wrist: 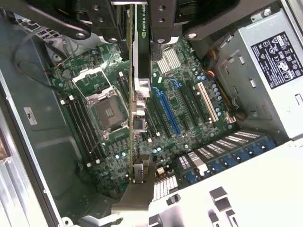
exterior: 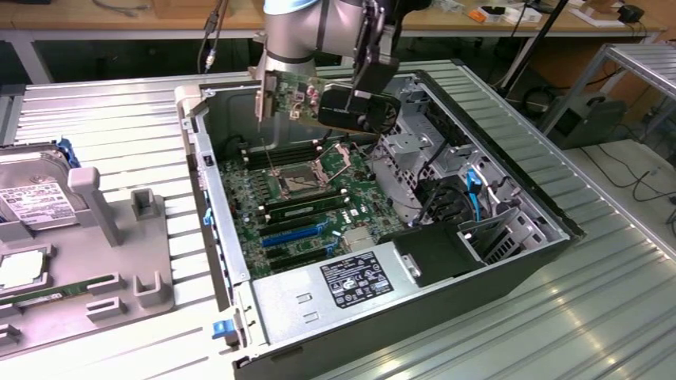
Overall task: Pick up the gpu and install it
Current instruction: 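Insert the gpu into the slot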
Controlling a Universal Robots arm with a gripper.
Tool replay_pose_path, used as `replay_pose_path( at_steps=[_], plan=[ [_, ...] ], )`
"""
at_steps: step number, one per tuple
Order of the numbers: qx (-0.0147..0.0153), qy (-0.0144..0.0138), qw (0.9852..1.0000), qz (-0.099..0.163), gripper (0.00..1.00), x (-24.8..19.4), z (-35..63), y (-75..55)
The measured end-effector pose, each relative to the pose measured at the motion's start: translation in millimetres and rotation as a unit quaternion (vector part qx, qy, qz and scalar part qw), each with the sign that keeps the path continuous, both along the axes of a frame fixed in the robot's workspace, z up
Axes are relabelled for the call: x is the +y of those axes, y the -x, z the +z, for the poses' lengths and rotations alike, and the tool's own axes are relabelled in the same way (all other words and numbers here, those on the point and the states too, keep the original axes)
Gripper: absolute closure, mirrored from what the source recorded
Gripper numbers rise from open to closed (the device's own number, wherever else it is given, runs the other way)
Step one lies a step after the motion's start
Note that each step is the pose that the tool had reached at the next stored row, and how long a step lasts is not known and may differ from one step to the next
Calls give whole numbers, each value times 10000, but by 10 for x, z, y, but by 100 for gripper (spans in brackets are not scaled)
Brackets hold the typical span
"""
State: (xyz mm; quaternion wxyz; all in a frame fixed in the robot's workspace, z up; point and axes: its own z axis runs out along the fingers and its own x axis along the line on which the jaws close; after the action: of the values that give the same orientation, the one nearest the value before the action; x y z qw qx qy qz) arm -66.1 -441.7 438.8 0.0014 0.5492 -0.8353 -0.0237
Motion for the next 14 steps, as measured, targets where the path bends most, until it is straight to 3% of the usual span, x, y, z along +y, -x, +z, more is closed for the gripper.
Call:
replay_pose_path(
  at_steps=[14],
  plan=[
    [0,0,9995,320,73,0,0,0]
  ],
)
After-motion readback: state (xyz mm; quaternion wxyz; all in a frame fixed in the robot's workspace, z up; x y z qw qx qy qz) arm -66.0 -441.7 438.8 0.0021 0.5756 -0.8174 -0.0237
